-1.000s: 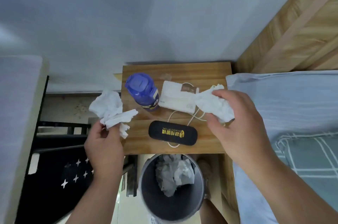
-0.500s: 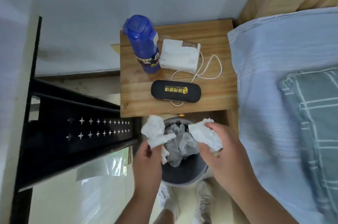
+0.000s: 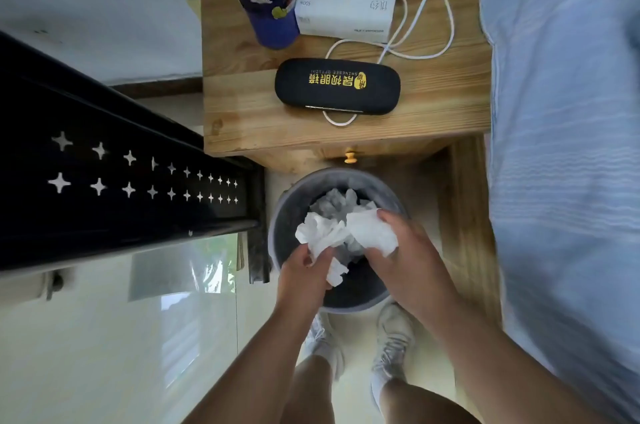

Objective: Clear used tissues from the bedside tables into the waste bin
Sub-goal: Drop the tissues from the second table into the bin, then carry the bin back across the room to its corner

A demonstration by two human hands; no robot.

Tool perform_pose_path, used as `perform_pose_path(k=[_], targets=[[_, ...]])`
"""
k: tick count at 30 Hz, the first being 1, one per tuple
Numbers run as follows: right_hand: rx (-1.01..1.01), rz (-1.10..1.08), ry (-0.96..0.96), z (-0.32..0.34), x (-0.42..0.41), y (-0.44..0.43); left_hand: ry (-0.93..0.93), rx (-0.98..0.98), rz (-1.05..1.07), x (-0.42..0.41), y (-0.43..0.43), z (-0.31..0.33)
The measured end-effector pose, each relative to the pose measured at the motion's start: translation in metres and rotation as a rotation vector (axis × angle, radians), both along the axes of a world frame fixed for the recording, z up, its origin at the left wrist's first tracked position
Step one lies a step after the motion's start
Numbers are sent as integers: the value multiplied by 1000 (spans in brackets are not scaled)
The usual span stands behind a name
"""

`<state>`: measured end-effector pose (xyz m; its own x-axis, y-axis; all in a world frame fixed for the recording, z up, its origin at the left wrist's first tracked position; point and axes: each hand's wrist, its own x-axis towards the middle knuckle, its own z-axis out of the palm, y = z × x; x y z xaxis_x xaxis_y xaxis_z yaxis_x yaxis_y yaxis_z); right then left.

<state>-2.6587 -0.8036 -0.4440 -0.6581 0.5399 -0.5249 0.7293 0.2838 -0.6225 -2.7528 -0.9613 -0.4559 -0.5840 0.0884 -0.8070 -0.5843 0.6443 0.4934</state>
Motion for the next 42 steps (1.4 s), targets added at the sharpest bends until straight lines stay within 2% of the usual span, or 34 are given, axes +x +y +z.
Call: perform_pose_path(k=[5,8,13,15,18,21,26,30,33,38,42], targets=[[-123,121,-75,-34,15,-6,-167,-96,-177,0,-7,-18],[-115,57,-49,-31,26,-5,-186,-75,-179,1,-12,-13],[25,-173,-76,-25,37,8,336,-226,-190,-18,-33,-4],[29,-264,-98,-32,40,11,446,-270,-174,-28,-40,-7],[-119,-339,-210,-52,40,15,282,-287,-202,-45,-43,-21],[-331,-422,-216,-70,36,21,73,-168,-180,-60,-40,-36],[-281,-446,-220,-71,45,27,-22,-92,-146,-54,-44,-33],[-192,-450,-147,-38,54,26,-5,-61,-79,-47,-43,0],[-156,-472,-56,2,60,29,24,-32,-10,-38,-43,47],[-119,-384,-11,91,62,36,68,-4,40,-21,-52,140],[-51,-314,6,172,58,41,77,10,-24,-23,-60,211]])
